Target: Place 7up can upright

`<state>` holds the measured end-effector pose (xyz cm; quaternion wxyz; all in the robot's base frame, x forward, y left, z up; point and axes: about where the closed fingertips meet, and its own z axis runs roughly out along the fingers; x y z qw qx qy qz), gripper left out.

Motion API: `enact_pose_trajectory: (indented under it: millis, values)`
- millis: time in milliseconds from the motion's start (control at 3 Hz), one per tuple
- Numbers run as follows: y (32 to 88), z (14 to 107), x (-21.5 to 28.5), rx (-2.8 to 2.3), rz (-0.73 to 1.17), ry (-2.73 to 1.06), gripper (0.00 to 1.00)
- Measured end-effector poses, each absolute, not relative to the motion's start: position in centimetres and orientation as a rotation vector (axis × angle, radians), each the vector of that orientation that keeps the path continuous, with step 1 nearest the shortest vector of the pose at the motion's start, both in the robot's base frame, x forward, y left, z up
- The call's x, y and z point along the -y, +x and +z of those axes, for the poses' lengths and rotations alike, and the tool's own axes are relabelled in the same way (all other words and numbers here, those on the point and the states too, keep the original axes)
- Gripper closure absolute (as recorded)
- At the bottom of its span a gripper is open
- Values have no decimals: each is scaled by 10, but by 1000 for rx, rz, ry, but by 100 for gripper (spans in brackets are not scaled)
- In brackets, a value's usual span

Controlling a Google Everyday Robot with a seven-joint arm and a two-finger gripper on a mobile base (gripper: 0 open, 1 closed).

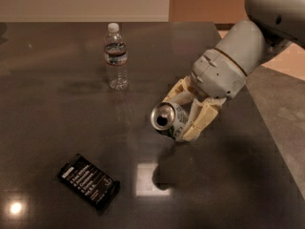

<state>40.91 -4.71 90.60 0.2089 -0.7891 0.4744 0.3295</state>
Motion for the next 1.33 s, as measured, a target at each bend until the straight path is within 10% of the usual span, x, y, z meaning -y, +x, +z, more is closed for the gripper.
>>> enact_pose_trajectory:
  millis: [1333]
  values:
    - [432, 892, 48, -1361, 1235, -1668, 100]
